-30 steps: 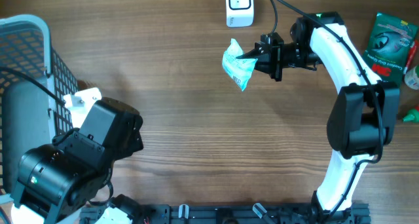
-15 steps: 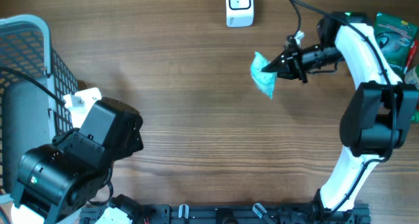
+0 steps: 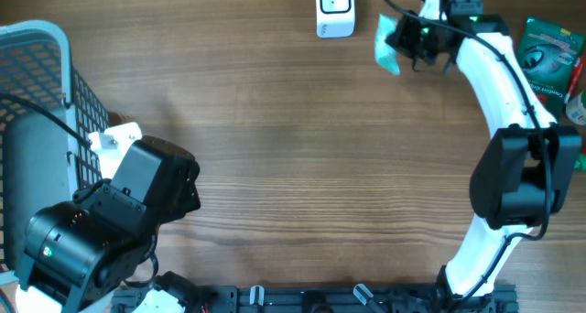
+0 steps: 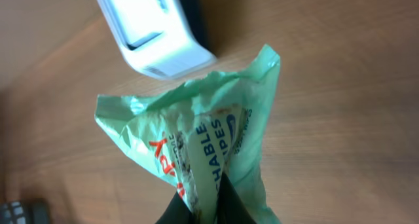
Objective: Scan the item barcode
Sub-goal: 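Lift the wipes pack with the right gripper up to the scanner, then carry the wipes pack with the right gripper off to the right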
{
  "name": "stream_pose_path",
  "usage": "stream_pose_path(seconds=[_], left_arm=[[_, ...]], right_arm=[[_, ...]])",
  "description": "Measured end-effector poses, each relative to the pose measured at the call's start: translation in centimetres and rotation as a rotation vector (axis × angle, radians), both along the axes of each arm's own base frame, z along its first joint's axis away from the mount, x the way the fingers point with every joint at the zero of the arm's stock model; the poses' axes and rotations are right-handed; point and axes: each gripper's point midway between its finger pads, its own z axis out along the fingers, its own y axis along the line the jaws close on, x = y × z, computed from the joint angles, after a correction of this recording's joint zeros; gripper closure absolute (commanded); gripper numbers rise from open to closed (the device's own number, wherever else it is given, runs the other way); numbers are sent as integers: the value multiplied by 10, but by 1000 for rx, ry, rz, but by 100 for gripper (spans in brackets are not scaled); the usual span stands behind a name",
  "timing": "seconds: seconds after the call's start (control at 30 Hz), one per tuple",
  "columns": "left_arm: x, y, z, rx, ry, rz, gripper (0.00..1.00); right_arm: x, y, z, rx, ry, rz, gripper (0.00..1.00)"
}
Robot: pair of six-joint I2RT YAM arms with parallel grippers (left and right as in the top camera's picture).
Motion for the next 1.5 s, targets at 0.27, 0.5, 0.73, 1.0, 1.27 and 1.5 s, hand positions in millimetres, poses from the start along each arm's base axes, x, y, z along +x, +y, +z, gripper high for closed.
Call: stream_pose_path(seconds=[0.27,0.5,0.73,1.0,1.27,1.5], left_arm=[[0,0,0,0,1,0,0],[0,0,0,0,-1,0,0],[0,0,0,0,-1,1,0],[0,0,0,-1,-1,1,0],[0,0,0,0,-1,1,0],[0,0,0,0,-1,1,0]], right_arm=[[69,86,83,-67,-583,93,95],[116,89,35,-120,-734,2,95],[122,85,-1,-128,-692,-16,95],[106,54,-14,-199,-503,-38,96],[4,-179,116,-509,-271,-505,95],[-112,-371,48,-632,122,-1045,95]])
